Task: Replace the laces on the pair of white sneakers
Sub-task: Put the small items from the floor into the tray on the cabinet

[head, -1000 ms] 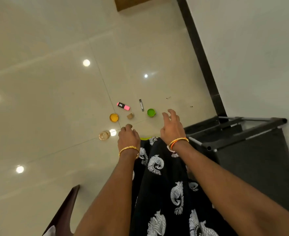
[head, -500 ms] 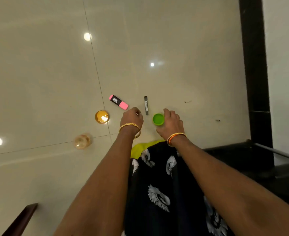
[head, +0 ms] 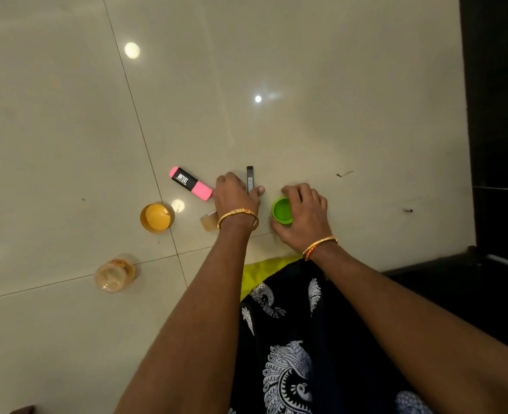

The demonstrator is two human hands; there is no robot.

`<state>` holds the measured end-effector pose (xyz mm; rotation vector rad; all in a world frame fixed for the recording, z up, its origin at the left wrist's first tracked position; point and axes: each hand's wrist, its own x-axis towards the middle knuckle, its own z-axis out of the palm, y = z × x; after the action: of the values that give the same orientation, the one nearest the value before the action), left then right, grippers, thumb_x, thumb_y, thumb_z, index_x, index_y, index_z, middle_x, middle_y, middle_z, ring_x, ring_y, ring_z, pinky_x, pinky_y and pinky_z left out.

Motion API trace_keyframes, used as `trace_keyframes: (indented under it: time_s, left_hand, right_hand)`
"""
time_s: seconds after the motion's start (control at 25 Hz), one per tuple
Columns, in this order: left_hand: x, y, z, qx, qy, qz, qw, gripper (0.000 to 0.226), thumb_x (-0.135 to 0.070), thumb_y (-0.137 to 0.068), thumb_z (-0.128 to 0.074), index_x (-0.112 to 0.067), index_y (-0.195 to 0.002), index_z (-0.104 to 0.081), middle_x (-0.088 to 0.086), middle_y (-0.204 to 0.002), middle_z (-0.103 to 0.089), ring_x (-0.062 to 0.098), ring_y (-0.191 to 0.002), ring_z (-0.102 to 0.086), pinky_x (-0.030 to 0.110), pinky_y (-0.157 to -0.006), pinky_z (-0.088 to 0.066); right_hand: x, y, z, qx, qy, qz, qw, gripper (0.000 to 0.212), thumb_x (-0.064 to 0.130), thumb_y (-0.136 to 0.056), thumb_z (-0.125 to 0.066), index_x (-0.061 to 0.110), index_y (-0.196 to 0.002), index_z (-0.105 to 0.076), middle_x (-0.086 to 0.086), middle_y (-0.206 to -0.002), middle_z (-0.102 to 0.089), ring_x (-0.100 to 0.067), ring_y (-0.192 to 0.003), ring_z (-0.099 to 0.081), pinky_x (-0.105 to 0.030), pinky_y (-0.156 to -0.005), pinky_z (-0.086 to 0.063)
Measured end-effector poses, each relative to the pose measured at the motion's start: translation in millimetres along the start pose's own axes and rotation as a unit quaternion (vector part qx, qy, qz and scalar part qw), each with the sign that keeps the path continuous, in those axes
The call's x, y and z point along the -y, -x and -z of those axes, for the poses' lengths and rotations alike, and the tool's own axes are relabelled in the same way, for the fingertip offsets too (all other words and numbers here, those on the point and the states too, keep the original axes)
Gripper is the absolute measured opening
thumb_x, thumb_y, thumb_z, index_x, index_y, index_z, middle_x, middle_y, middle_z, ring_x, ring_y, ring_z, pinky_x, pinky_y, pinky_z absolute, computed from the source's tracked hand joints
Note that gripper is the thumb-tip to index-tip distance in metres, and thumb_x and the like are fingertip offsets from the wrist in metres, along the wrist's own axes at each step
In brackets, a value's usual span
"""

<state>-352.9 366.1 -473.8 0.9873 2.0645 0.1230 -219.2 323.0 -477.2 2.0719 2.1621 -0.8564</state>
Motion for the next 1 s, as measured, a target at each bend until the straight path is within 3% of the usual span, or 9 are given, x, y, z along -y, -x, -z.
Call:
trace_keyframes:
  time_s: [0.2,0.36,0.48,0.56,0.72,0.88,1.0]
  left_hand:
    - [-7.7,8.3,14.3,0.037,-0.009,0.017,0.999,0.019,-0.018,-0.084,-0.064,0.0,-0.09,-0.065,0.018,-0.103,-0.063,0.033,-0.097,-0.058,0.034,-0.081,-0.044]
    - [-23.5,43.9,49.8,0.043,0.022,-0.007,0.999,0.014,-0.016,-0.087,-0.06,-0.002,-0.089,-0.063,0.013,-0.093,-0.066,0.028,-0.088,-0.059,0.029,-0.072,-0.042]
    - [-46.2,92.8,84.4,0.026,0.06,-0.029,0.997,0.008,-0.016,-0.092,-0.056,-0.01,-0.087,-0.052,0.011,-0.09,-0.065,0.024,-0.08,-0.058,0.028,-0.072,-0.045]
    - [-63.5,132.7,107.2,0.035,0.081,-0.044,0.995,0.007,-0.011,-0.093,-0.052,-0.011,-0.087,-0.048,0.014,-0.09,-0.068,0.028,-0.08,-0.064,0.033,-0.076,-0.051]
    - [-97.0,218.2,144.3,0.079,0.078,-0.088,0.99,0.019,0.008,-0.09,-0.038,-0.01,-0.091,-0.046,0.005,-0.076,-0.062,0.023,-0.076,-0.06,0.028,-0.07,-0.05]
    - [-127.7,316.2,164.1,0.118,0.084,-0.121,0.982,0.025,0.014,-0.089,-0.037,-0.008,-0.092,-0.047,0.009,-0.08,-0.059,0.012,-0.067,-0.058,0.006,-0.056,-0.045]
    - [-146.1,369.3,162.5,0.151,0.086,-0.166,0.971,0.025,0.01,-0.088,-0.046,-0.014,-0.087,-0.053,0.006,-0.082,-0.063,0.022,-0.075,-0.064,0.025,-0.068,-0.052]
  right_hand:
    - [6.8,-2.8,18.6,0.06,-0.022,-0.019,0.998,0.05,0.036,-0.074,-0.071,0.013,-0.116,-0.053,-0.009,-0.114,-0.047,-0.027,-0.107,-0.046,-0.036,-0.09,-0.03]
    - [23.2,11.3,58.7,0.019,-0.121,-0.052,0.991,0.049,0.026,-0.073,-0.073,0.01,-0.115,-0.053,-0.011,-0.114,-0.045,-0.029,-0.1,-0.051,-0.037,-0.081,-0.047]
    - [35.4,34.7,110.2,-0.027,-0.154,-0.071,0.985,0.048,0.024,-0.075,-0.072,0.012,-0.116,-0.051,-0.008,-0.117,-0.042,-0.027,-0.094,-0.054,-0.029,-0.07,-0.045]
    - [41.5,58.5,151.6,-0.061,-0.172,-0.084,0.98,0.048,0.023,-0.075,-0.071,0.012,-0.117,-0.051,-0.008,-0.119,-0.041,-0.026,-0.095,-0.054,-0.03,-0.069,-0.046]
    - [51.9,117.3,233.3,-0.148,-0.229,-0.132,0.953,0.05,0.017,-0.074,-0.071,0.009,-0.119,-0.05,-0.011,-0.121,-0.043,-0.027,-0.099,-0.054,-0.025,-0.074,-0.041]
    - [47.7,199.5,309.4,-0.252,-0.301,-0.181,0.902,0.051,0.006,-0.071,-0.071,0.001,-0.118,-0.051,-0.017,-0.119,-0.046,-0.023,-0.103,-0.051,-0.009,-0.083,-0.033]
    - [41.1,259.8,349.2,-0.337,-0.311,-0.196,0.867,0.047,0.002,-0.068,-0.072,-0.001,-0.112,-0.054,-0.019,-0.112,-0.048,-0.01,-0.099,-0.045,0.001,-0.088,-0.028]
